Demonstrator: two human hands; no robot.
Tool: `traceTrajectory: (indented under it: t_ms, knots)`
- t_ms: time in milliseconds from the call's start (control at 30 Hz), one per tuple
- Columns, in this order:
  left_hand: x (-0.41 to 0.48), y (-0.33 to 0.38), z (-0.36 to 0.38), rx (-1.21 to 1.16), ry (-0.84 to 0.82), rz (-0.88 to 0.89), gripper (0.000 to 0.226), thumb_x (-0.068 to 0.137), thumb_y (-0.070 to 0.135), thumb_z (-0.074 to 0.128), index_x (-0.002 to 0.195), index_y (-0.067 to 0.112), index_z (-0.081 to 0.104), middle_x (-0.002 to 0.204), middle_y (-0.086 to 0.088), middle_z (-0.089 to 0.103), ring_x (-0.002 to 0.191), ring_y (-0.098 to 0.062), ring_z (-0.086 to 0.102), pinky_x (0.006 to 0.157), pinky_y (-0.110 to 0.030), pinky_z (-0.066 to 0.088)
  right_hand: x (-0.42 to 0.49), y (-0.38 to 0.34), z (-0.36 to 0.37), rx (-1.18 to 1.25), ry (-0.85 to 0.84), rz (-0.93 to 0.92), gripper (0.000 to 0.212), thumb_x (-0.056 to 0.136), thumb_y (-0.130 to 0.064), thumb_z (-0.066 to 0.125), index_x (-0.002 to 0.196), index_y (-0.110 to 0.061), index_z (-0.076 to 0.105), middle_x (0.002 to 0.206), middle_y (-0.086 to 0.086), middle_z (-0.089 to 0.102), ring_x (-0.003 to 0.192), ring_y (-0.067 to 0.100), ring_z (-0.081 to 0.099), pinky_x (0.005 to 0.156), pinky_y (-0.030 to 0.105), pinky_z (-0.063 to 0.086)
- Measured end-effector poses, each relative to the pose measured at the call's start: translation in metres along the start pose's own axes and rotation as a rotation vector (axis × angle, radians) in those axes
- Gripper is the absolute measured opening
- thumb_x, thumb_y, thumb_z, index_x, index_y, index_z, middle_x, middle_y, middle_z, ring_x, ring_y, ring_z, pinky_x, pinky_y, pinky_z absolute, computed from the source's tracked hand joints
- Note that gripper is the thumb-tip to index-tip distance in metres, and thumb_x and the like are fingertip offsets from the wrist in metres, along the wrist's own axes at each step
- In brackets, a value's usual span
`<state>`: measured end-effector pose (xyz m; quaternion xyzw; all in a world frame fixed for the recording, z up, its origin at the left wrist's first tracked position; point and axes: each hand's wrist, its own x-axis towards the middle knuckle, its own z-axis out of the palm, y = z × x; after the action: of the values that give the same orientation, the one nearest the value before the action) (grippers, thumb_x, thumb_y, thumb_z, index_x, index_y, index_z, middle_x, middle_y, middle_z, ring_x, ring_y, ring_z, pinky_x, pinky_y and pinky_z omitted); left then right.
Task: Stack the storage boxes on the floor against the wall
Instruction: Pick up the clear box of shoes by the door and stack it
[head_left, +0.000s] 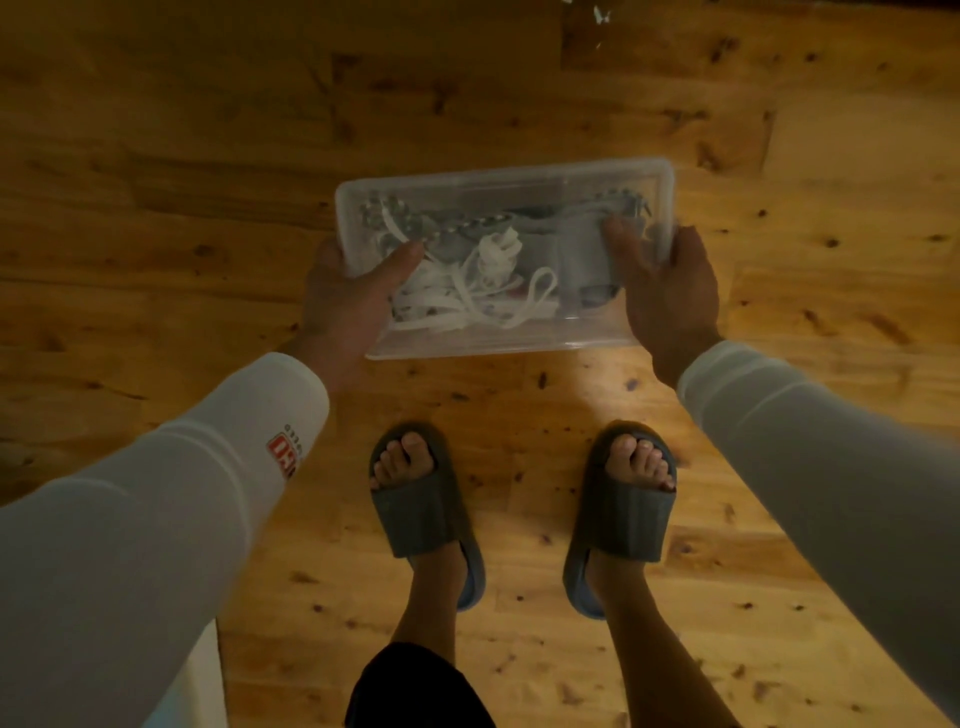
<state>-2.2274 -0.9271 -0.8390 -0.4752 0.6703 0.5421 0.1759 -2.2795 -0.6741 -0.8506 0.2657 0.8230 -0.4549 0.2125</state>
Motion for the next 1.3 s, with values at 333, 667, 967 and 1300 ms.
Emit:
traceTrajectory:
  t_ms: [333,667,967,1300]
  knots:
    - [-0.015,0.007,0.003,0.007,-0.033,0.007,0.069,0.067,0.049,0.081,0.124,0.021,0.054,0.110,0.007,0.067,0.095,-0.010,0.066,0.073,-0.031,0.056,-0.017,0.001,-0.019,-0.003,0.074,0.007,0.040,0.071,-0.068,0.066,0.080,-0.032,0.052,0.077,-0.014,0.060,0.060,-0.012,0.056,0.047,0.007,0.039]
    - [-0.072,0.061,-0.006,0.030,-0.050,-0.070,0.044,0.074,0.055,0.073,0.107,0.035,0.053,0.096,0.019,0.060,0.081,-0.003,0.060,0.059,-0.027,0.049,-0.054,-0.047,-0.077,-0.005,0.135,0.040,0.055,0.065,-0.075,0.063,0.088,-0.026,0.059,0.076,-0.014,0.062,0.063,-0.003,0.056,0.041,0.004,0.035]
    - [-0.152,0.151,-0.035,-0.059,-0.072,-0.056,0.055,0.076,0.048,0.074,0.123,0.027,0.056,0.118,0.002,0.064,0.101,-0.020,0.063,0.087,-0.044,0.055,-0.099,-0.135,-0.141,-0.007,0.162,0.004,0.053,0.064,-0.075,0.062,0.077,-0.024,0.058,0.071,-0.011,0.061,0.058,-0.001,0.052,0.049,0.022,0.036]
    - [-0.252,0.240,-0.071,-0.005,-0.103,0.040,0.066,0.074,0.055,0.072,0.132,0.031,0.050,0.120,0.003,0.063,0.100,-0.020,0.064,0.085,-0.045,0.056,-0.178,-0.215,-0.216,0.058,0.215,-0.062,0.047,0.075,-0.065,0.065,0.095,-0.023,0.060,0.077,-0.014,0.060,0.065,0.000,0.055,0.040,0.008,0.037]
